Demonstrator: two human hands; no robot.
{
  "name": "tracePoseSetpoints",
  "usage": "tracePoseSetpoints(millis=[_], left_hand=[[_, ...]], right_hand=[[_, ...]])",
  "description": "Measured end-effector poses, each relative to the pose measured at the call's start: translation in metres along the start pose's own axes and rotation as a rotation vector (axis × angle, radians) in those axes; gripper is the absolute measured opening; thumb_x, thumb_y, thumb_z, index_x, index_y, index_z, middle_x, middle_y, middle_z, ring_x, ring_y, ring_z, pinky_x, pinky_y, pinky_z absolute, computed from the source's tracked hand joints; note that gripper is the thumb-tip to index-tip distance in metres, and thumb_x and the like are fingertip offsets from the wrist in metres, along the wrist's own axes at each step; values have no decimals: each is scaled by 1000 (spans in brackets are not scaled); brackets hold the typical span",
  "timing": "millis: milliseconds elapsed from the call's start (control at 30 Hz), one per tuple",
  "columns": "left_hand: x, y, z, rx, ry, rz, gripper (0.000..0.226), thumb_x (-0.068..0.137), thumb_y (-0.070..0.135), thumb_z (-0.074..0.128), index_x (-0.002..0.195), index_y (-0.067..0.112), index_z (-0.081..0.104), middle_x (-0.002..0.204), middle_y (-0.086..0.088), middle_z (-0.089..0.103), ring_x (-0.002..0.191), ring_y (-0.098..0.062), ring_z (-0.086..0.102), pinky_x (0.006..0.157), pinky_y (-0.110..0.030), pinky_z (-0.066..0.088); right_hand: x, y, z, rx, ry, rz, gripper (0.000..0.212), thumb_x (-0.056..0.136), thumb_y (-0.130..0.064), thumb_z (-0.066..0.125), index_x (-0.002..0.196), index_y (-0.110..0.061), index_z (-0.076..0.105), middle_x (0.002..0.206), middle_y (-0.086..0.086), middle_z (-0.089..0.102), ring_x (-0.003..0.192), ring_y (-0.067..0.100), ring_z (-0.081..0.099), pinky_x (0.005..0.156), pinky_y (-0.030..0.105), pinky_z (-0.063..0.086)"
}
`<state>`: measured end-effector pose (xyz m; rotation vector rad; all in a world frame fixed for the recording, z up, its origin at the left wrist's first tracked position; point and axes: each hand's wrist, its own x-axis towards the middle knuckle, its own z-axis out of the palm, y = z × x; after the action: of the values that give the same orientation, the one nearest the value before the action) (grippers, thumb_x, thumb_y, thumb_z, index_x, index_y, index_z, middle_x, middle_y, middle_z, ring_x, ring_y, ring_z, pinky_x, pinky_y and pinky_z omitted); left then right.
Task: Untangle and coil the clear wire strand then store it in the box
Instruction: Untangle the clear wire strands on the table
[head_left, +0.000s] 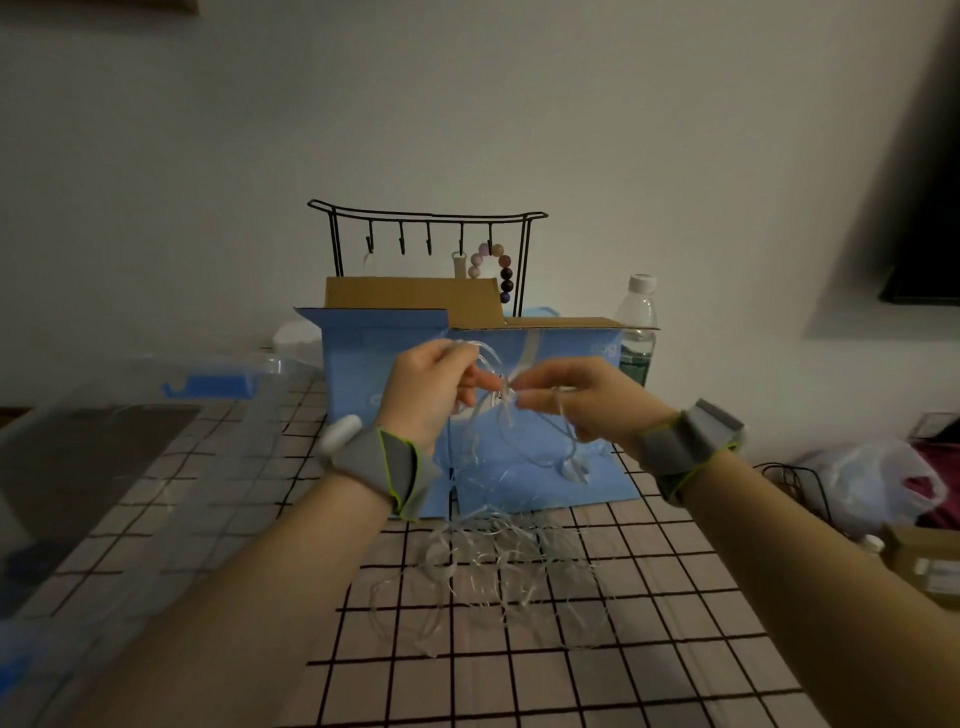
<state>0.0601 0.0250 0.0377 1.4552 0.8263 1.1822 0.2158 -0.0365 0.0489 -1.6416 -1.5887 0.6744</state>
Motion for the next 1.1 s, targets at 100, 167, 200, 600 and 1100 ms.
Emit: tracePoseSetpoints(millis=[100, 167, 200, 600, 1100], left_hand=[[-1, 2, 2, -76, -36, -37, 28, 92, 15, 50, 63, 13, 48, 52, 1, 67, 39, -6, 47, 44, -18, 35], [-2, 2, 1, -66, -14, -41, 30, 92, 18, 51, 62, 13, 50, 46, 2, 62, 38, -5, 44, 45, -18, 36], [-2, 1, 0, -8, 19, -20, 31, 91, 19, 53, 60, 14, 51, 43, 3, 56, 38, -4, 42, 47, -19, 36], [-6, -12, -2, -157, -197, -63, 28, 92, 6, 46, 71, 10, 64, 66, 6, 69, 67, -8, 62, 63, -18, 48], [2, -28, 2, -89, -58, -25, 39, 95, 26, 46, 59, 12, 46, 50, 6, 52, 53, -14, 57, 56, -23, 45]], right_hand=[[-1, -7, 5, -53, -40, -45, 13, 88, -21, 59, 82, -17, 69, 59, 0, 57, 41, 9, 34, 41, 20, 34], [-1, -6, 6, -12, 18, -71, 15, 90, -20, 57, 78, -16, 65, 52, -3, 48, 44, 11, 35, 44, 21, 34], [-1, -6, 5, 7, 38, -85, 14, 90, -18, 56, 79, -15, 63, 49, -8, 49, 43, 8, 38, 44, 19, 35], [4, 7, 11, 143, 133, -88, 15, 88, 1, 50, 79, -3, 61, 69, 0, 55, 61, 2, 50, 56, 6, 41], [-2, 13, 20, 567, -37, -214, 13, 84, 1, 52, 73, -7, 54, 53, -3, 51, 49, 9, 46, 54, 18, 45]])
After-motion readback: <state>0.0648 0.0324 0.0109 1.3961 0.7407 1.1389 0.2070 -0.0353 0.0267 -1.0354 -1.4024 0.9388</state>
